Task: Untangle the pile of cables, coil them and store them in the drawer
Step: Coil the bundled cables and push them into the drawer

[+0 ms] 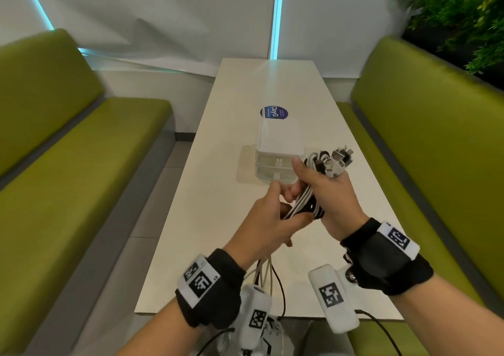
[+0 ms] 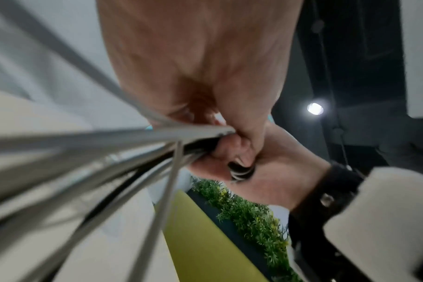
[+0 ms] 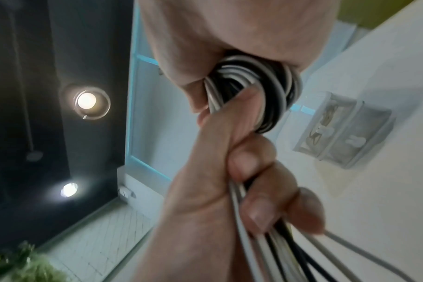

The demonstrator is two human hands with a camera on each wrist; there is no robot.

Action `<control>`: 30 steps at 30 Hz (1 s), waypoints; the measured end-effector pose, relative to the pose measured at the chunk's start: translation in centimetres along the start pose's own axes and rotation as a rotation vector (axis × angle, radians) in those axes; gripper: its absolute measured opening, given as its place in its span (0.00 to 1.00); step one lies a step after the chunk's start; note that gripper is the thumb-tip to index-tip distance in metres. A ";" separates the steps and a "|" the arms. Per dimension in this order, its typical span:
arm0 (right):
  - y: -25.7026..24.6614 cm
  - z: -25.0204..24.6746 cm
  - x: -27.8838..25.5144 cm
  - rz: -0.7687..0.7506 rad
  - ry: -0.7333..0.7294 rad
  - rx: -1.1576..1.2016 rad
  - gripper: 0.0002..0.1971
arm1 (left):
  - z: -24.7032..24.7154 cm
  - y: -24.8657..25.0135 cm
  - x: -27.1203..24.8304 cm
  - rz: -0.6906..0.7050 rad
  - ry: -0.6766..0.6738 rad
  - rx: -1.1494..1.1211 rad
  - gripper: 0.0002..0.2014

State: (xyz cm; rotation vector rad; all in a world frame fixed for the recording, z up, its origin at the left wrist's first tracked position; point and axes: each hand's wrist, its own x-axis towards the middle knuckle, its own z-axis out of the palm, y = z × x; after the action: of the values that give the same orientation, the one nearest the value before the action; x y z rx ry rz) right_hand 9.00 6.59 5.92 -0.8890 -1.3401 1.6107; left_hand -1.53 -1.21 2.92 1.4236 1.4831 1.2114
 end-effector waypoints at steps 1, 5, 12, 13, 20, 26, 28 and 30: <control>-0.1 -0.1 0.0 0.011 -0.013 0.036 0.13 | -0.3 -0.2 0.1 -0.004 -0.033 -0.025 0.15; -0.6 -0.5 -0.1 0.065 -0.104 0.200 0.11 | -1.4 -2.0 0.1 -0.098 -0.226 -0.096 0.10; -1.4 -0.4 -0.6 0.204 -0.200 0.379 0.18 | -1.4 -2.7 -1.6 -0.177 -0.406 -0.221 0.18; -1.6 -0.4 -0.5 0.210 -0.198 0.389 0.20 | -1.4 -2.7 -1.8 -0.179 -0.412 -0.240 0.19; -2.3 -1.1 -0.8 0.193 -0.227 0.380 0.20 | -2.9 -3.8 -2.9 -0.208 -0.455 -0.174 0.20; -2.0 -1.2 -1.5 0.265 -0.329 0.502 0.17 | -4.4 -5.5 -3.6 -0.252 -0.511 -0.066 0.18; -2.0 -1.2 -1.7 0.232 -0.406 0.510 0.16 | -4.3 -5.7 -3.6 -0.261 -0.494 -0.068 0.18; -2.1 -1.2 -1.9 0.214 -0.517 0.509 0.14 | -4.1 -5.9 -3.5 -0.266 -0.464 -0.046 0.17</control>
State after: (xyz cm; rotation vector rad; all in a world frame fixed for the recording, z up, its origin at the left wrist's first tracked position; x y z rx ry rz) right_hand 11.13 5.47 7.78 -0.3197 -1.0908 2.3194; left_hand -6.78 -4.86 -1.89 1.3153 1.2587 0.6892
